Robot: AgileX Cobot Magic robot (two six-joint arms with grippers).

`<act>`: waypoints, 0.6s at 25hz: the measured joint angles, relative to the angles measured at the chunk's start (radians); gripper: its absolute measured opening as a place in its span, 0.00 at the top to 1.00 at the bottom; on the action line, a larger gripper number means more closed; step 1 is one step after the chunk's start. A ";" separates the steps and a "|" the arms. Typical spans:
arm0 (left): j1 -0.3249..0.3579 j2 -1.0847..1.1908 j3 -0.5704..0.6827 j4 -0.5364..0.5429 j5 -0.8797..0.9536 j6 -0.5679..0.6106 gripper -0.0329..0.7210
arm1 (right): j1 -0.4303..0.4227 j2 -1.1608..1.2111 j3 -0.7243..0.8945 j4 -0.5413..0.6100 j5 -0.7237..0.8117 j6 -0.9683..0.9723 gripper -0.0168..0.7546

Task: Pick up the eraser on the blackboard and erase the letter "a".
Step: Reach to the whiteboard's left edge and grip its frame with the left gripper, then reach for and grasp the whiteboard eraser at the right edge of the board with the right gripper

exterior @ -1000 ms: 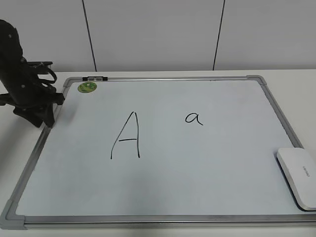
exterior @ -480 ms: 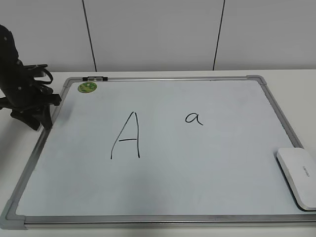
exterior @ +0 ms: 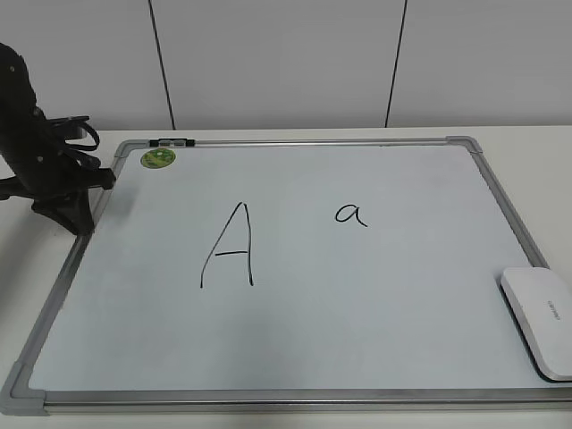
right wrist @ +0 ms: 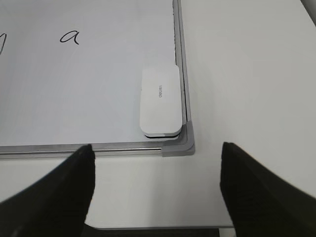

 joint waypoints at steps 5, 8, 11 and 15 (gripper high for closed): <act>0.000 0.000 0.000 -0.004 0.002 -0.005 0.92 | 0.000 0.000 0.000 0.000 0.000 0.000 0.22; 0.000 0.000 0.000 -0.006 0.002 -0.005 0.92 | 0.000 0.000 0.000 0.000 0.000 0.000 0.22; 0.000 0.000 0.000 -0.006 0.002 -0.005 0.92 | 0.000 0.000 0.000 0.001 0.000 0.000 0.22; 0.000 0.000 0.000 -0.006 0.002 -0.007 0.91 | 0.000 0.000 0.000 0.002 0.000 0.000 0.22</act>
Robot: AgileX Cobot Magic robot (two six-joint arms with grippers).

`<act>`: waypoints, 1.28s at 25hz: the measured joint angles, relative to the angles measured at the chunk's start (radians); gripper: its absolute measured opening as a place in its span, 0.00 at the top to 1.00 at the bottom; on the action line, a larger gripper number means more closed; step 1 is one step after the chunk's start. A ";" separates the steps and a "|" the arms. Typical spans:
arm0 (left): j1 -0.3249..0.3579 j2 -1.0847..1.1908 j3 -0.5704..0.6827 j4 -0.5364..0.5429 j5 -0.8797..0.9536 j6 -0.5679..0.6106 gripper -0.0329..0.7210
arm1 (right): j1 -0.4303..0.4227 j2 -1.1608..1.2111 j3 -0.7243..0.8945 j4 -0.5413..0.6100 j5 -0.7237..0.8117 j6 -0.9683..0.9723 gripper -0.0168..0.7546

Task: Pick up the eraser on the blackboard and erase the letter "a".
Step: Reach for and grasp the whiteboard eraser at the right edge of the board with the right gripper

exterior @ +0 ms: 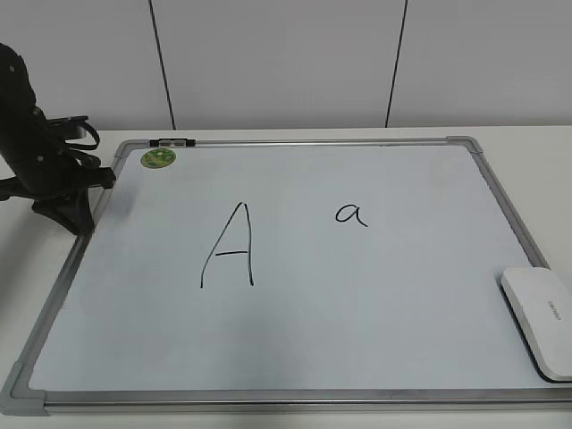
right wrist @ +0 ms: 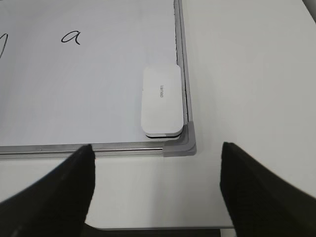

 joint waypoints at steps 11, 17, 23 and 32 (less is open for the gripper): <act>0.000 0.000 0.000 0.000 0.000 0.000 0.90 | 0.000 0.430 -0.156 0.002 -0.067 0.000 0.22; 0.000 0.000 0.000 -0.005 0.000 0.000 0.90 | 0.017 0.759 -0.237 0.040 -0.071 -0.050 0.22; 0.000 0.000 0.000 -0.010 0.000 0.000 0.89 | 0.043 1.026 -0.245 0.046 -0.093 -0.127 0.22; 0.000 0.000 0.000 -0.014 0.000 0.000 0.88 | 0.043 1.289 -0.282 0.048 -0.267 -0.131 0.22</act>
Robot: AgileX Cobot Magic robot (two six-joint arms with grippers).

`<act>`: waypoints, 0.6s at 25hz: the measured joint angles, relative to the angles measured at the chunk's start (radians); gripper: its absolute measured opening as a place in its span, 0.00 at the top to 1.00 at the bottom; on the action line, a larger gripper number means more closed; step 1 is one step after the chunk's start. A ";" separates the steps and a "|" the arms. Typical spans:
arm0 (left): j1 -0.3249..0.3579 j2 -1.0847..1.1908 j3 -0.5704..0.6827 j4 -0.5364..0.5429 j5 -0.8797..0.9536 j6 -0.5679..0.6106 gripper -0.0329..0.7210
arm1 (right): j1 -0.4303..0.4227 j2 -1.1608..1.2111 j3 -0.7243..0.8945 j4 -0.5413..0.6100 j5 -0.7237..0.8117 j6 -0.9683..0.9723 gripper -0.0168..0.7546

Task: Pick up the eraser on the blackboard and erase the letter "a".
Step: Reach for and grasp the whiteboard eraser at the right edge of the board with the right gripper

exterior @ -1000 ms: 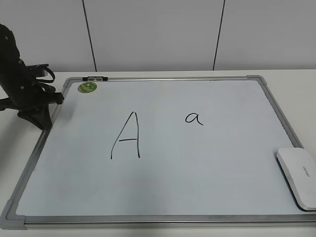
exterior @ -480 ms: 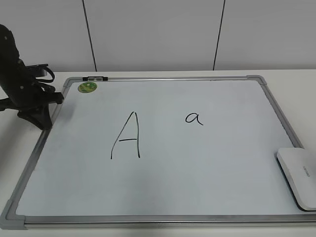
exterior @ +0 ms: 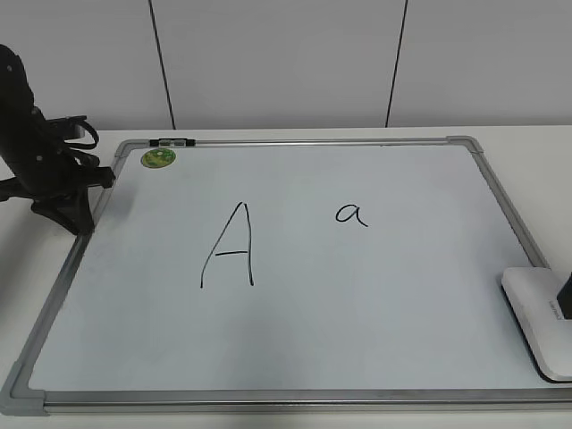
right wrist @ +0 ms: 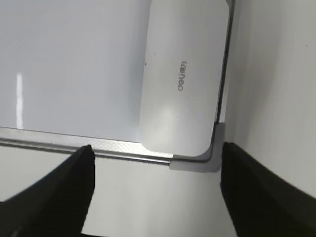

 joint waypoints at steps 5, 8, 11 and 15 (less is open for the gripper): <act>0.000 0.000 0.000 0.000 0.000 0.000 0.88 | 0.000 0.100 -0.029 0.001 -0.021 0.033 0.15; 0.000 0.000 0.000 -0.002 0.000 0.000 0.87 | 0.000 0.143 -0.055 0.001 -0.028 0.039 0.11; 0.000 0.000 0.000 -0.002 0.000 0.000 0.87 | 0.000 0.191 -0.082 -0.004 -0.033 0.057 0.10; 0.000 0.000 0.000 -0.002 0.000 0.000 0.87 | 0.002 0.263 -0.113 -0.078 -0.036 0.142 0.10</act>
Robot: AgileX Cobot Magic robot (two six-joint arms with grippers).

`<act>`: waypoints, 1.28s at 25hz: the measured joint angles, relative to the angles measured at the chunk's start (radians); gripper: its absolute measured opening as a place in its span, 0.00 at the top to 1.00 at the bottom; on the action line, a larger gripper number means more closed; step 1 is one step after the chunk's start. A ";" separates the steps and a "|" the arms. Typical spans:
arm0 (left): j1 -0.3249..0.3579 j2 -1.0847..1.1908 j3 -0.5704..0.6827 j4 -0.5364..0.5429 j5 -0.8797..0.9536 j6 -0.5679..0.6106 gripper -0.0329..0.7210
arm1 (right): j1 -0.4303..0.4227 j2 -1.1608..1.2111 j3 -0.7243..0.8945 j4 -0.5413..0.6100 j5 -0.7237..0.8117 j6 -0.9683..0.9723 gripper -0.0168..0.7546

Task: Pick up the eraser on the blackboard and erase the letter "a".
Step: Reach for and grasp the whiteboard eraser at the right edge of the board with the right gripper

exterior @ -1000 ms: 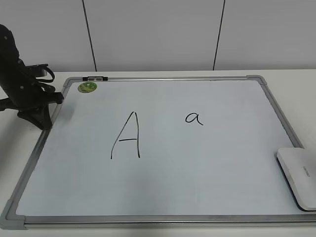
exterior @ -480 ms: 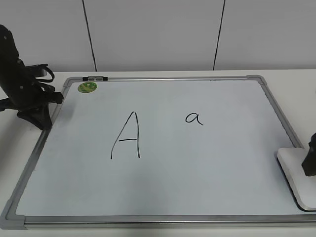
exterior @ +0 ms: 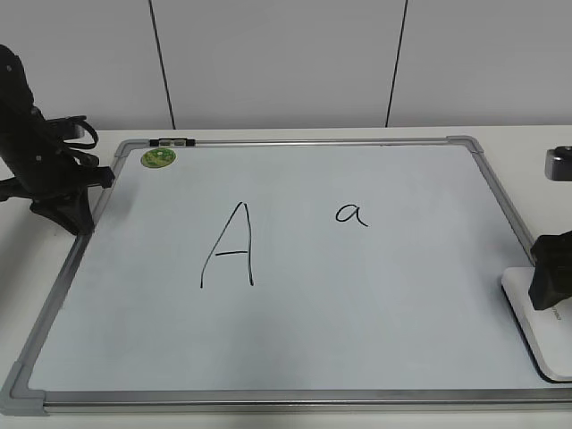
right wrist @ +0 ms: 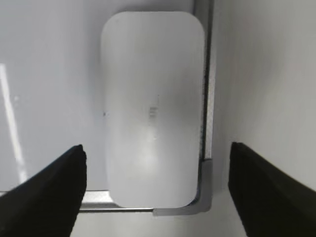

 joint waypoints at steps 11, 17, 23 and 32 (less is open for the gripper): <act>0.000 0.000 0.000 0.000 0.000 0.000 0.85 | -0.006 0.153 -0.052 0.002 0.006 0.043 0.11; 0.000 0.000 0.000 0.000 0.000 0.000 0.84 | -0.006 0.193 -0.052 0.013 -0.020 0.033 0.11; 0.000 0.000 0.000 0.000 0.000 0.000 0.83 | -0.006 0.202 -0.052 0.010 -0.058 0.030 0.14; 0.000 0.000 0.000 0.000 0.000 0.000 0.82 | -0.006 0.202 -0.054 0.008 -0.084 0.030 0.17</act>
